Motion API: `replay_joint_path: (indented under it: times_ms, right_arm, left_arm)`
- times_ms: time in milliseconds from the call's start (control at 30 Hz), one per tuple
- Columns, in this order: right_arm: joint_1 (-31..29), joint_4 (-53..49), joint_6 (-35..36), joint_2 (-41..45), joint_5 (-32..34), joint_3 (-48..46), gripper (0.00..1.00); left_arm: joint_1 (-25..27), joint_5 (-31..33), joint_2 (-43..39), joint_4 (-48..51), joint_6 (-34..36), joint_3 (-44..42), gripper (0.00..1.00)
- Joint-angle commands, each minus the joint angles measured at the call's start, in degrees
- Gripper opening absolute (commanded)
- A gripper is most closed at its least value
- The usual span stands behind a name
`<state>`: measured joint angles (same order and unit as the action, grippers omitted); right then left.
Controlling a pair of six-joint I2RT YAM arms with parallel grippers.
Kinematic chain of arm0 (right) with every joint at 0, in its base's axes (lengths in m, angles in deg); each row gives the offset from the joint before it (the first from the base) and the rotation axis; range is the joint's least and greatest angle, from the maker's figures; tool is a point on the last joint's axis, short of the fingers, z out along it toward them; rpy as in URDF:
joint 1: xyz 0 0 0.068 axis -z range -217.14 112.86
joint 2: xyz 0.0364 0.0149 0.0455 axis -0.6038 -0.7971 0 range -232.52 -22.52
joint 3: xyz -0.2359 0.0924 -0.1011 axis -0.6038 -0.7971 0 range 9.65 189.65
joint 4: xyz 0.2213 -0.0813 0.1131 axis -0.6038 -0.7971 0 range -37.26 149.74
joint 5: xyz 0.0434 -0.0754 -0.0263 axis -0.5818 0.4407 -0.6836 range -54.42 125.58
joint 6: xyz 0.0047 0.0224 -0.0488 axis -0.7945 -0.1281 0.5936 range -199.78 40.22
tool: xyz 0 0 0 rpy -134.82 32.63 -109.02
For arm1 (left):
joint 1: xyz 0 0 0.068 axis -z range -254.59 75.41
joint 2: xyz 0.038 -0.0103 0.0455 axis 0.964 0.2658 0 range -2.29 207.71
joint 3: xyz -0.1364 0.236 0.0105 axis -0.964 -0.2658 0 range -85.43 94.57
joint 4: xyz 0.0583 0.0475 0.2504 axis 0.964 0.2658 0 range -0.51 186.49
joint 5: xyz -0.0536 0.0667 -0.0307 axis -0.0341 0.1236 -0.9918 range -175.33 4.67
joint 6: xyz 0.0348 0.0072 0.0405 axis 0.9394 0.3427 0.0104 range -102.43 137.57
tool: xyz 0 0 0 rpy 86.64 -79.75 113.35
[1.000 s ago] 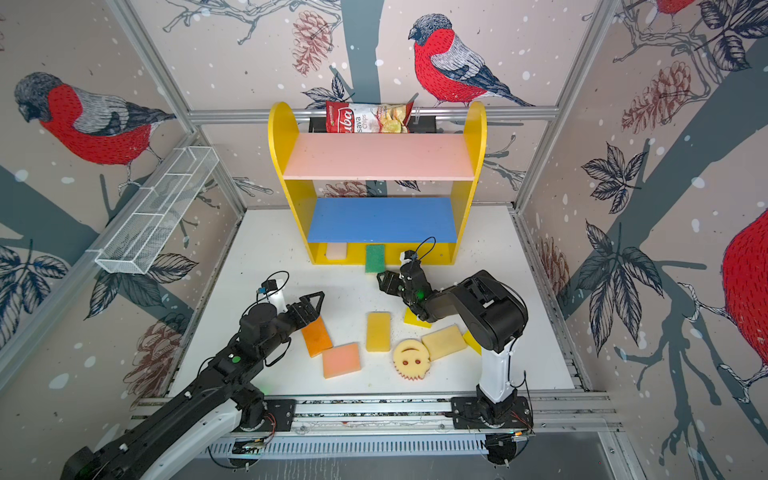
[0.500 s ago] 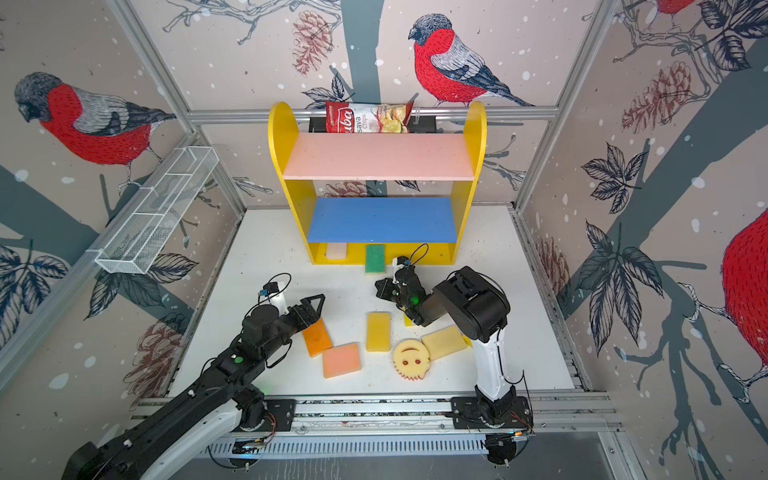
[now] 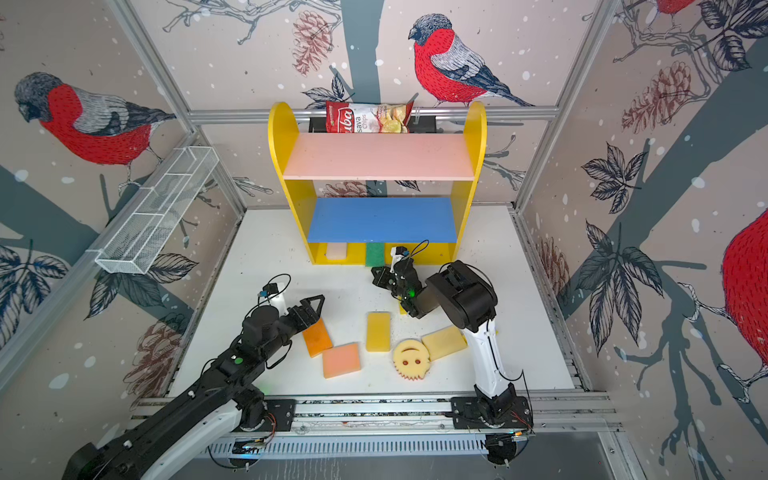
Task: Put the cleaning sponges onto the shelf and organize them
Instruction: 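Push the green sponge into the bottom compartment with the right gripper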
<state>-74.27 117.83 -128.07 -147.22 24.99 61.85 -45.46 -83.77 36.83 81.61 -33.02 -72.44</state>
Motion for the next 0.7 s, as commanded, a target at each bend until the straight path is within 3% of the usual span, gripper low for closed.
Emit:
replay_joint_path:
  times_ms: [0,667]
  right_arm:
    - [0.1,-5.6,-0.8,-2.1,1.8,1.1,0.05]
    - [0.5,-6.3,-2.4,-6.1,2.6,5.2,0.07]
  left_arm:
    - [0.0,0.0,0.8,-0.9,0.9,0.5,0.92]
    - [0.0,0.0,2.1,-1.7,0.9,0.2,0.92]
